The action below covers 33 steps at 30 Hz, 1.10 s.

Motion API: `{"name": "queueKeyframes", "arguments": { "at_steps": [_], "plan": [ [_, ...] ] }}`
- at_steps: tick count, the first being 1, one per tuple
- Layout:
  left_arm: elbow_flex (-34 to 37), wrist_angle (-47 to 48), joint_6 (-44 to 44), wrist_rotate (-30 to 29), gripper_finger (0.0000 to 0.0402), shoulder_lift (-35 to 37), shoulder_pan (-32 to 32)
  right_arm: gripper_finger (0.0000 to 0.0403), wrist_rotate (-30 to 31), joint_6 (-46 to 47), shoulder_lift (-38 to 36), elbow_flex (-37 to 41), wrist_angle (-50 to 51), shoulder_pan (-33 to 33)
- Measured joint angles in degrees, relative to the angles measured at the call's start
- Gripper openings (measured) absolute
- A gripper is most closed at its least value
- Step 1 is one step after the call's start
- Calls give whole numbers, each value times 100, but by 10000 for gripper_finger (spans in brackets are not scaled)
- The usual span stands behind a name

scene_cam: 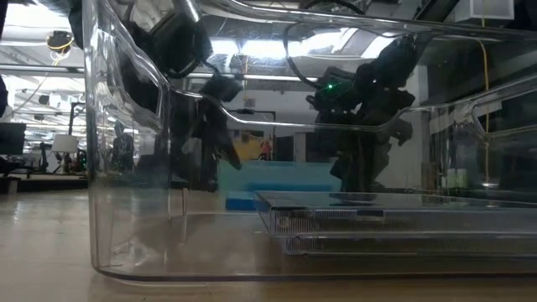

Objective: Pick & place jewel cases by type
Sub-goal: Put the blue CD case into the green bin

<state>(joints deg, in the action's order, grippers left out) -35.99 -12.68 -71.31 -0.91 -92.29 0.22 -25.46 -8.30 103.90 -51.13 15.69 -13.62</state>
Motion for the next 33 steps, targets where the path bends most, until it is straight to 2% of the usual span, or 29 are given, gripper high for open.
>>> {"name": "queueKeyframes", "arguments": {
  "at_steps": [5, 10, 22, 33],
  "plan": [
    [0, 353, 9, -197, 222, 0, -120, 9, 7, 46, 0, 4, -49, 2],
    [-3, 284, 65, -313, 222, -140, -248, 9, 22, 45, 0, 11, -154, 2],
    [-7, -1319, -435, -144, 222, -1002, -270, 9, 165, 27, 4, 11, -304, 4],
    [-247, -1616, -372, -14, 222, -1160, -264, 9, 242, 22, 11, 13, -489, 2]
  ]
}}
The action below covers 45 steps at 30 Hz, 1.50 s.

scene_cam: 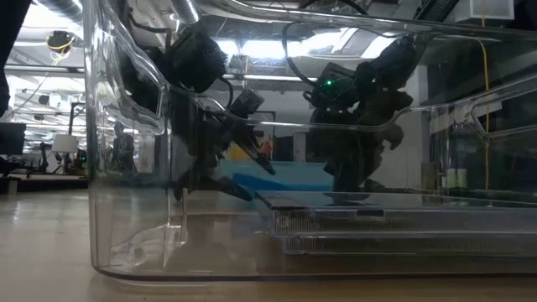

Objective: Pick & place jewel cases by type
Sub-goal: Put the blue CD case into the green bin

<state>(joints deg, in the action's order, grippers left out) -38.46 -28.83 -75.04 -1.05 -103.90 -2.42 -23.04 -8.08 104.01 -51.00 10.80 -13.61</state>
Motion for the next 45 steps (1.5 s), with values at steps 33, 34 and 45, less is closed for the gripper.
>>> {"name": "queueKeyframes", "arguments": {
  "at_steps": [33, 34, 45],
  "plan": [
    [-271, -1002, 695, 519, 7, 167, -304, 10, -141, 212, -134, 5, 527, -162],
    [-273, -970, 778, 561, 6, 229, -304, 10, -116, 215, -216, 9, 659, -162],
    [-288, -387, 1834, 666, 5, 1247, -545, 10, 289, 678, -1644, 2, 1218, -162]
  ]
}}
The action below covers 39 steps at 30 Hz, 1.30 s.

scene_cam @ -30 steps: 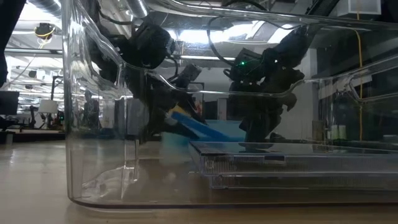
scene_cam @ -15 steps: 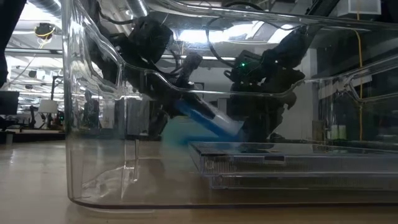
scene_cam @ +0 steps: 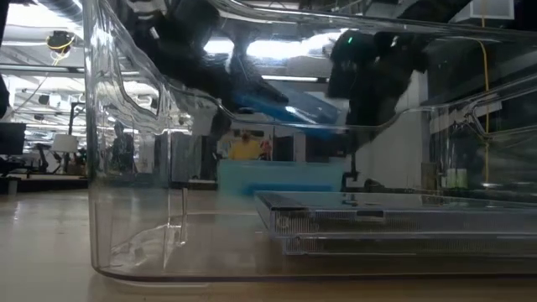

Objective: Pick & place jewel cases by type
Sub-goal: Put the blue CD case into the green bin

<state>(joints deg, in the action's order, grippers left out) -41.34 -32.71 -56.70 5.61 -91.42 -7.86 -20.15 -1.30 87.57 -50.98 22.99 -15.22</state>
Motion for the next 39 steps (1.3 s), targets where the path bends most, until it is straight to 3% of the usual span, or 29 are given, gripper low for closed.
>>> {"name": "queueKeyframes", "arguments": {
  "at_steps": [8, 16, 29, 39],
  "plan": [
    [0, 955, 855, 6, 4, 740, -284, 10, 876, 552, -1442, -5, 6, 0],
    [2, 983, 1923, -55, 4, 1657, -443, 10, 1629, 978, -2394, -7, 4, 0],
    [2, 977, 3254, -120, 4, 3346, -583, 10, 1818, 1532, -2773, -9, -437, 0],
    [2, 979, 3498, -164, 4, 3924, -581, 10, 1814, 1661, -2773, -13, -1042, 0]
  ]
}}
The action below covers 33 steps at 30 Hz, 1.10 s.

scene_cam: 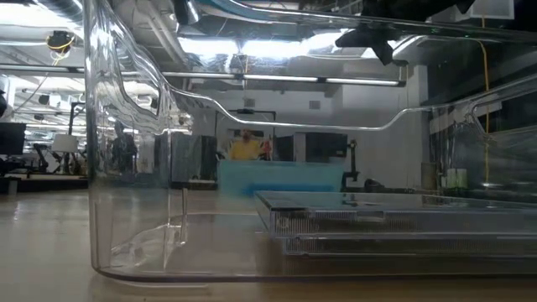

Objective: Pick & place jewel cases by type
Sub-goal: Put the blue CD case into the green bin

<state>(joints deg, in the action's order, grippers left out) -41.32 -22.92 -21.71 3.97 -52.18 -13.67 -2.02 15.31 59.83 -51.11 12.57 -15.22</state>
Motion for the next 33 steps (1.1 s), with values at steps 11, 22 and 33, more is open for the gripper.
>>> {"name": "queueKeyframes", "arguments": {
  "at_steps": [11, 22, 33],
  "plan": [
    [-334, 269, 181, 201, 4, -7, 11, 10, -16, 99, -64, -3, -566, 218],
    [-1620, 1689, 1258, 367, 4, -20, 11, 10, 330, -23, -654, -203, -661, 572],
    [-2097, 1863, 1666, 474, 4, -117, 12, 10, 714, -588, -666, -1356, 310, 874]
  ]
}}
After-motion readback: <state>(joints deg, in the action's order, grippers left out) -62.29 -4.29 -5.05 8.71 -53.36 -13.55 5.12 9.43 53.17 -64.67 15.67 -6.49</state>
